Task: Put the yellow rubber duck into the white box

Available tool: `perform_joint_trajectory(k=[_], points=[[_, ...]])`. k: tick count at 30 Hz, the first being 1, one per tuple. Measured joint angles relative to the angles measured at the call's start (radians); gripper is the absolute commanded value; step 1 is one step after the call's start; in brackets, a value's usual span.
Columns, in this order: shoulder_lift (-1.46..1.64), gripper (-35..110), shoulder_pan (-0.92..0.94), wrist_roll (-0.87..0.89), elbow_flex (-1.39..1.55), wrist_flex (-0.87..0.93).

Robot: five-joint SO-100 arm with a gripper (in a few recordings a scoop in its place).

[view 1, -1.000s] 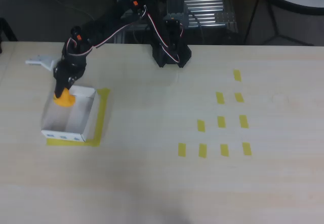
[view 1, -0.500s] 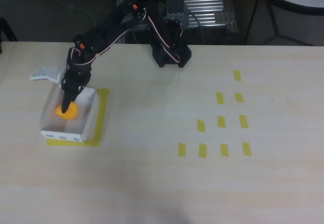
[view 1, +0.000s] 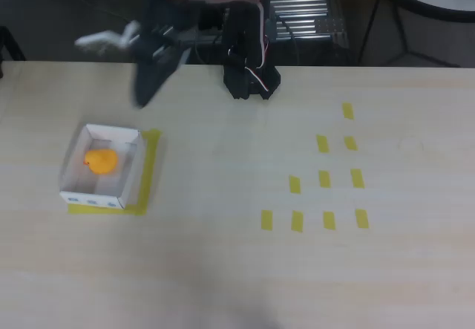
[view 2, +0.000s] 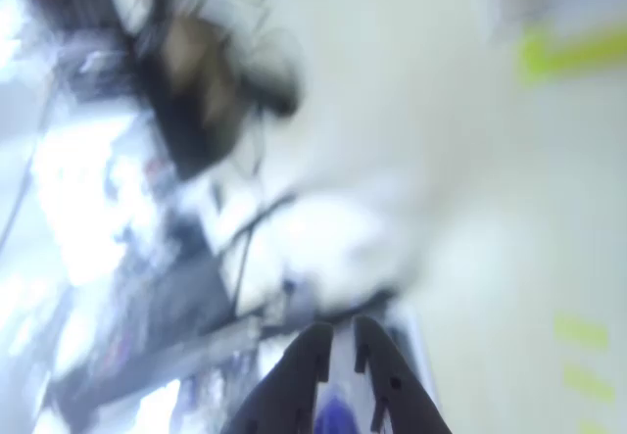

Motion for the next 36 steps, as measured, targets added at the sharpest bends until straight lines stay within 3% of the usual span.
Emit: perform_joint_trajectory(k=[3,7,12,16,21,24,36], points=[[0.290,0,-0.172,0.029,0.244,-0.029],[0.753,0,-0.368,0.048,0.801,-0.172],[1.078,0,-0.446,0.081,1.433,-0.298],[1.233,0,-0.459,0.120,1.703,-0.310],[1.298,0,-0.459,0.161,1.839,-0.310],[1.298,8,-0.459,0.170,1.842,-0.310],[1.298,1,-0.459,0.170,1.844,-0.310]])
